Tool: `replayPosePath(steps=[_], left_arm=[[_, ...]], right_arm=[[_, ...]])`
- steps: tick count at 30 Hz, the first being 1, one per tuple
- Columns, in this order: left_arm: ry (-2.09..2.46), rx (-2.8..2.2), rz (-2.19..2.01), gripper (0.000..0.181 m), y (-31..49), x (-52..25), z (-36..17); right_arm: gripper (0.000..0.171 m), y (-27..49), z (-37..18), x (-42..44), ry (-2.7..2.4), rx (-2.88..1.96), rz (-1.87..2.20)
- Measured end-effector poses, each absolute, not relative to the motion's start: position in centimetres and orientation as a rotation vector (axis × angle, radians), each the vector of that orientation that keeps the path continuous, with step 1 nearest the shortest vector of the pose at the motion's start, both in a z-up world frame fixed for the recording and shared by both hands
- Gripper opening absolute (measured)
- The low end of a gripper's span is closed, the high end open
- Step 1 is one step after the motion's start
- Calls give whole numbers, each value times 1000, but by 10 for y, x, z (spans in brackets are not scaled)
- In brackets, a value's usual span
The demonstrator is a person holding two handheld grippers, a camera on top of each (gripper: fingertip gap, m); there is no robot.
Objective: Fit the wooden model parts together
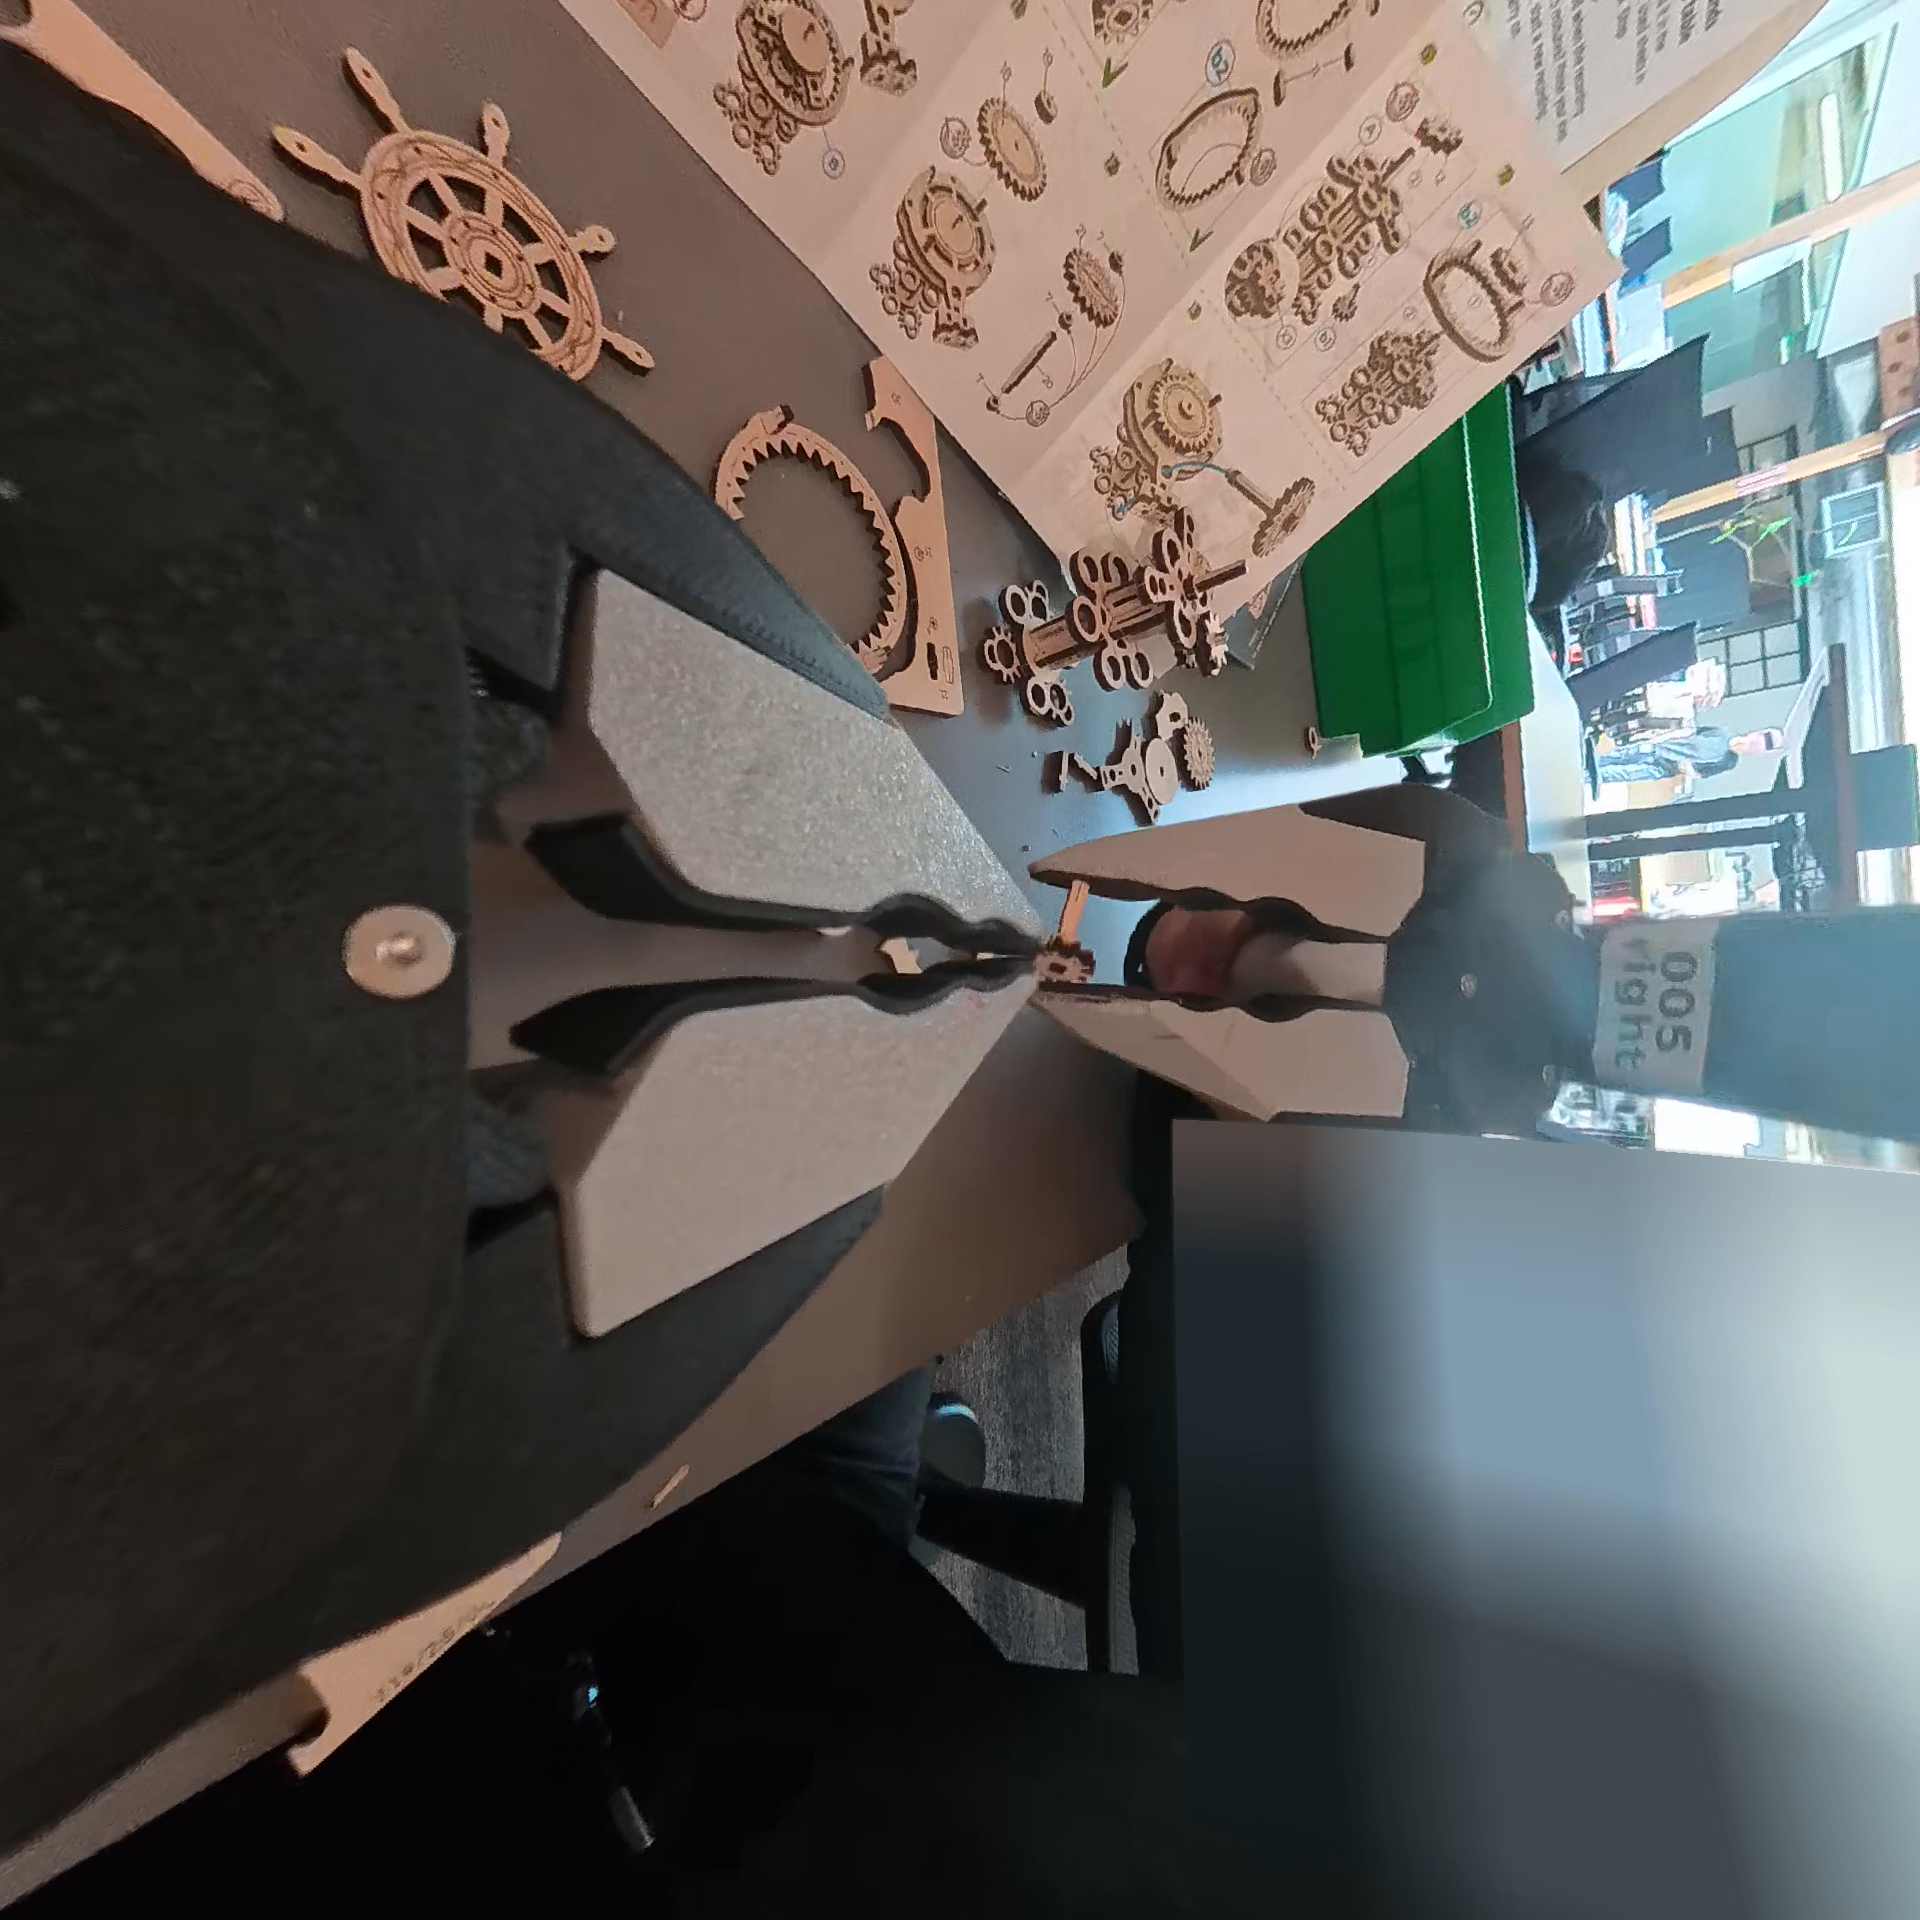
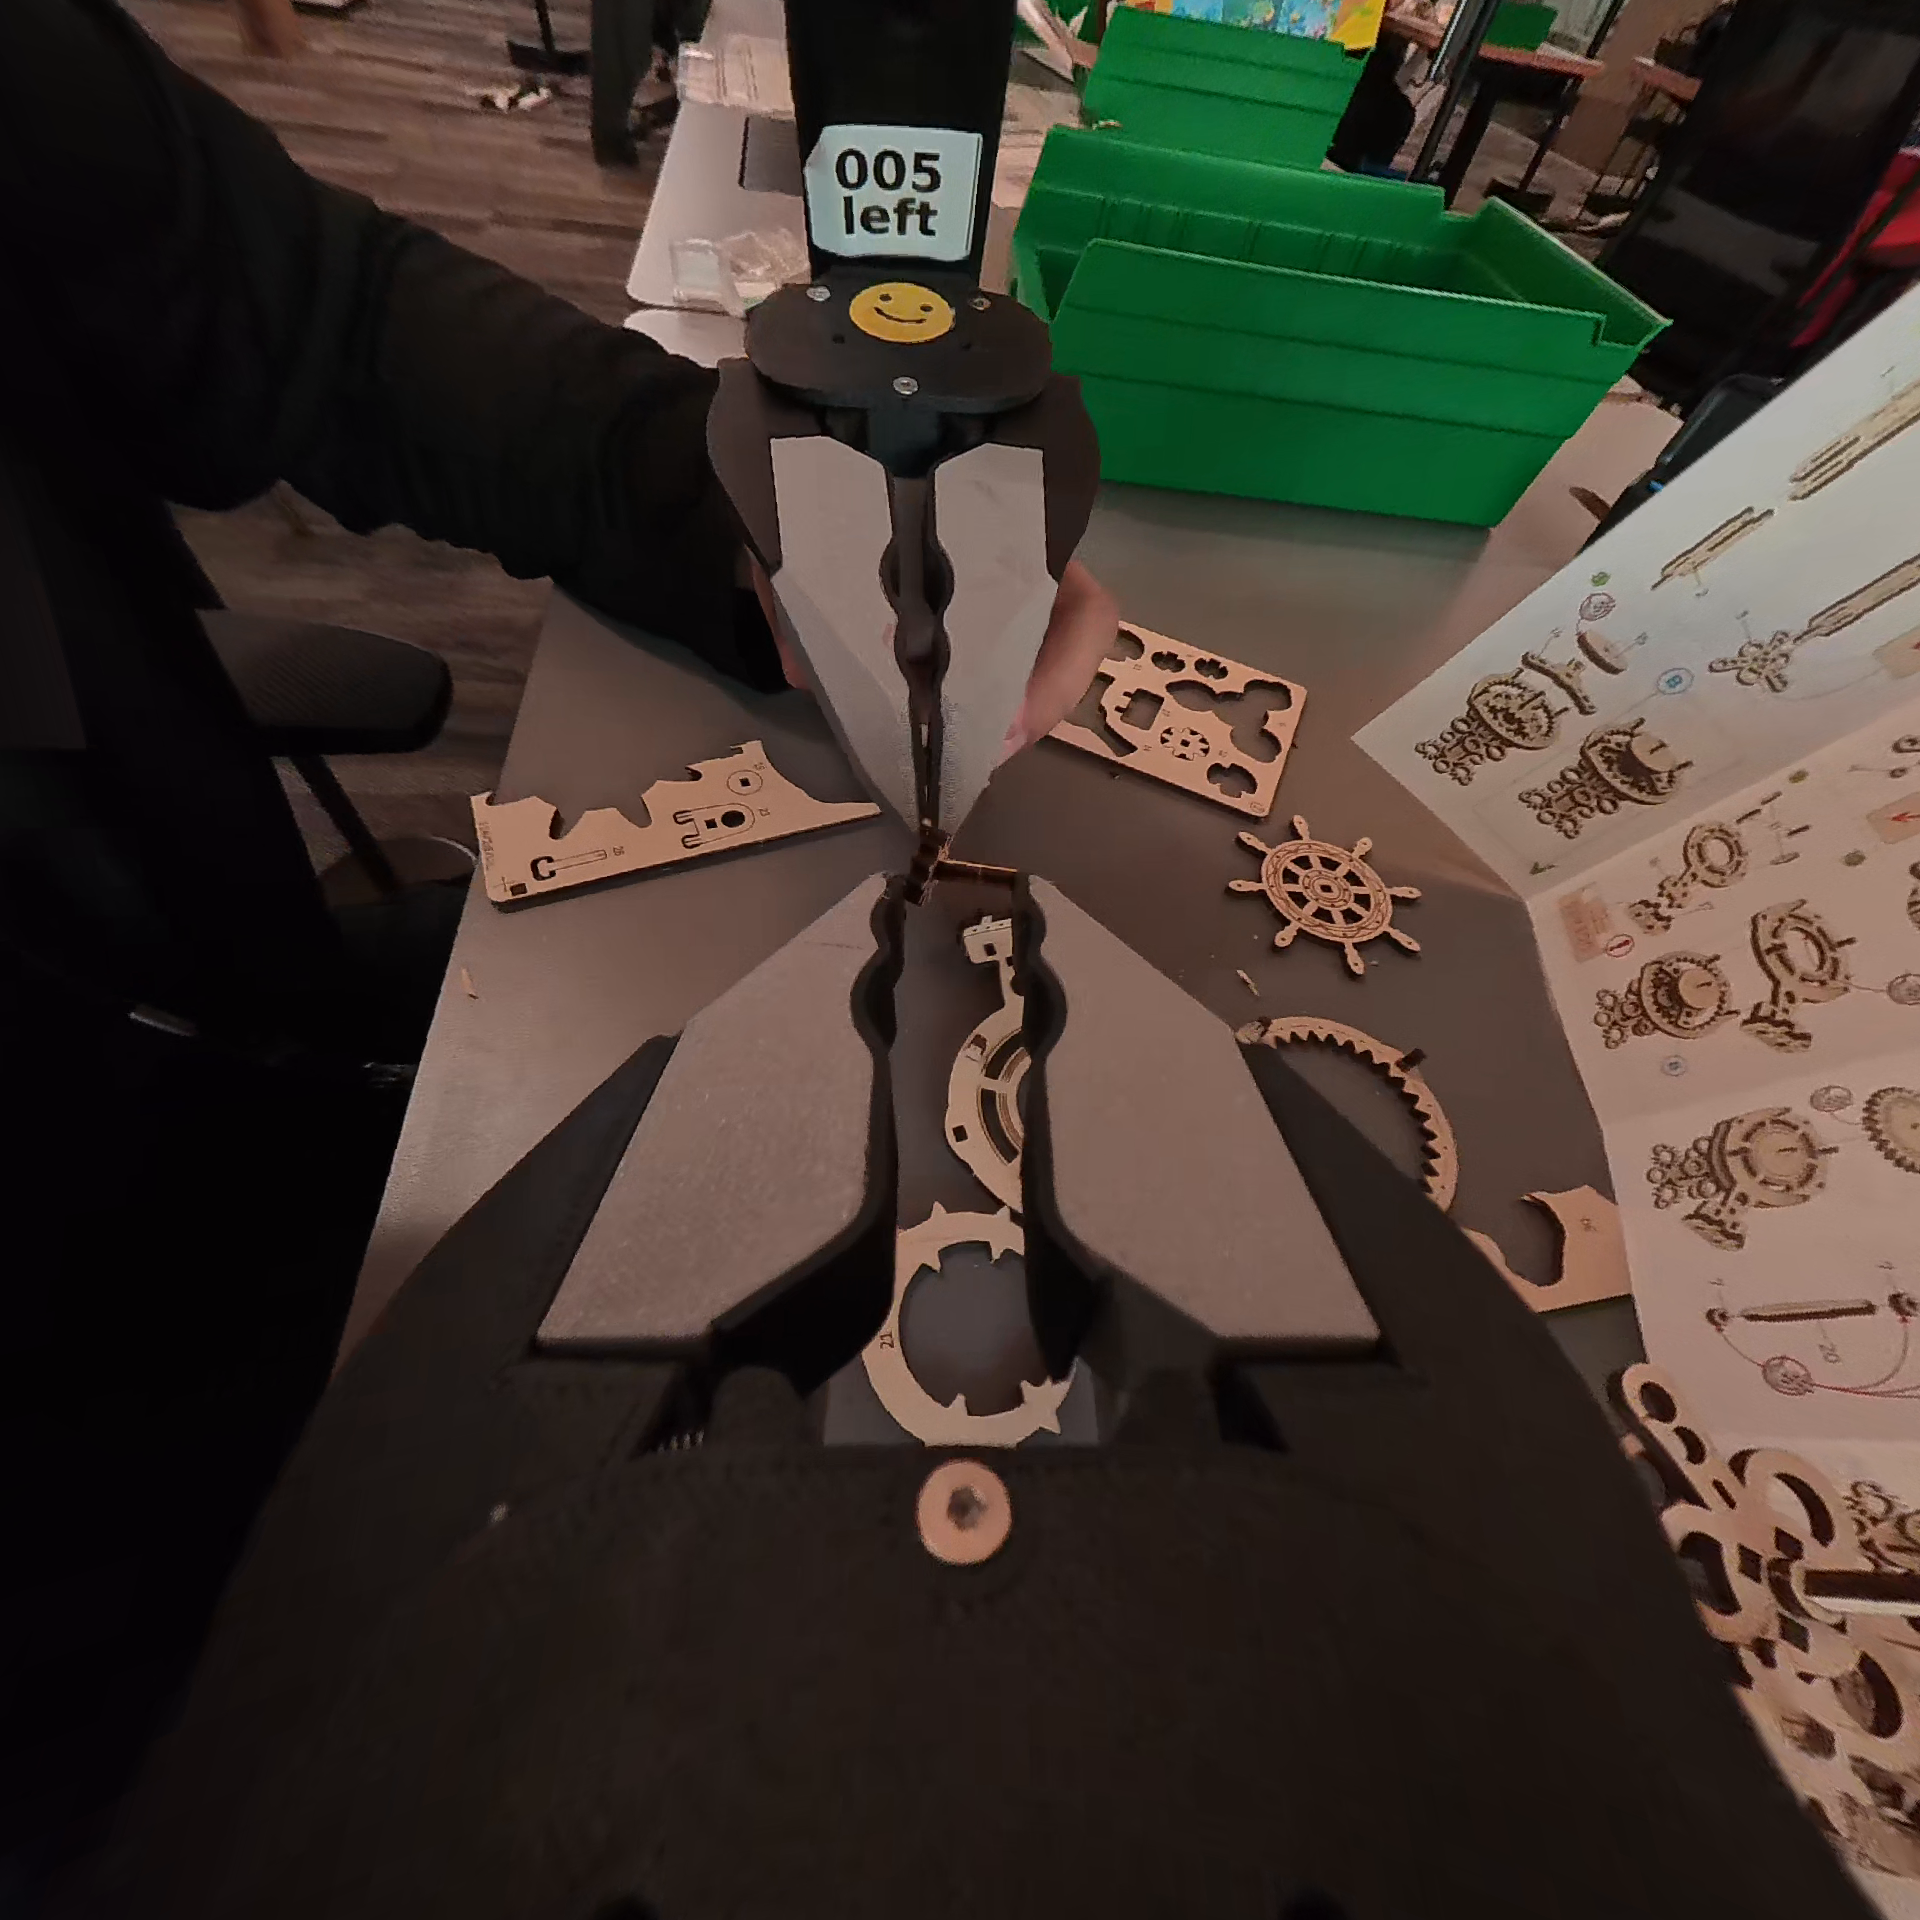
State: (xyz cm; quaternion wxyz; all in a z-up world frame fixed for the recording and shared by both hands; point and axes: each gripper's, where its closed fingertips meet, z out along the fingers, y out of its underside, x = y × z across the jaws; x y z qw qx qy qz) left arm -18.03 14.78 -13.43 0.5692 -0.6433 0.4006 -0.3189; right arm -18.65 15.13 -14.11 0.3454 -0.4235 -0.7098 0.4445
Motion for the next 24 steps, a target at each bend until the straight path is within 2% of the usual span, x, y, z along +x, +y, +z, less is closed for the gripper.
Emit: replayPosePath(steps=[24], left_arm=[[1008,-1562,-636,2,148,-179,-148]], right_arm=[[17,149,-160,-188,-1939,-1114,1001]])
